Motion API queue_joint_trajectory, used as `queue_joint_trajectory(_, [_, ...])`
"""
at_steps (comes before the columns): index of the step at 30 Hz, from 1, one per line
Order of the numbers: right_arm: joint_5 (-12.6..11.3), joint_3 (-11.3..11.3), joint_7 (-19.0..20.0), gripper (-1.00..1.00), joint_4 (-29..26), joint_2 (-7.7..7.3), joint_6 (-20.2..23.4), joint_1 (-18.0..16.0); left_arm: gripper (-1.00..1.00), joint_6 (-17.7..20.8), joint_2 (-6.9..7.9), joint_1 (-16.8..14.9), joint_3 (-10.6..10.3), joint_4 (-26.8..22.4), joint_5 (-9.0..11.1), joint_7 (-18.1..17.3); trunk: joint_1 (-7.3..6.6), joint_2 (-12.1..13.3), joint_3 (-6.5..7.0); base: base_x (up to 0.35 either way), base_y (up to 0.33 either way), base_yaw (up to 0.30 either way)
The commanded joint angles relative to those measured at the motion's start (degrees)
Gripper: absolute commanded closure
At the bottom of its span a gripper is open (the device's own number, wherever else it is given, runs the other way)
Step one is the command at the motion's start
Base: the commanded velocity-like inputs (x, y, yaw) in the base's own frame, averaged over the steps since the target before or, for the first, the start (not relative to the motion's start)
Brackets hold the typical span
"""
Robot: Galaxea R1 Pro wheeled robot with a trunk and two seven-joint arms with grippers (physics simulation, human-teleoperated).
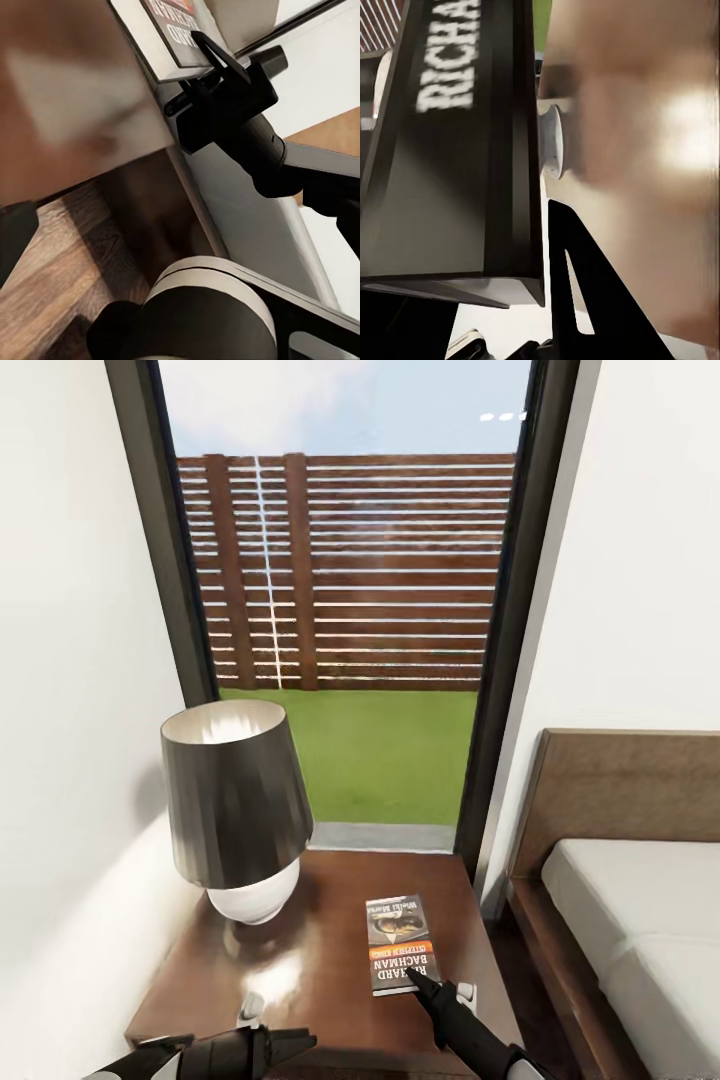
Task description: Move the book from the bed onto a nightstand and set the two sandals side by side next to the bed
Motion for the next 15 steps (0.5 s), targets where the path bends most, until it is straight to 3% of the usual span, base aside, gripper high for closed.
queue_joint_trajectory(1, [-0.68, 0.29, 0.05, 1.00, -0.01, -0.04, 0.44, -0.04, -1.00, 0.38, 0.01, -0.02, -0.44, -0.03, 0.46, -0.17, 0.21, -0.44, -0.24, 0.000, 0.000, 0.000])
queue_joint_trajectory(6, [-0.68, 0.34, 0.03, 1.00, -0.01, -0.04, 0.44, -0.04, -1.00, 0.38, 0.01, -0.02, -0.44, -0.03, 0.46, -0.17, 1.31, -2.45, -1.14, 0.000, 0.000, 0.000])
queue_joint_trajectory(15, [-0.68, 0.33, 0.03, 1.00, -0.01, -0.04, 0.44, -0.04, -1.00, 0.38, 0.03, -0.02, -0.35, -0.03, 0.49, -0.24, 1.31, -2.45, -1.14, 0.000, 0.000, 0.000])
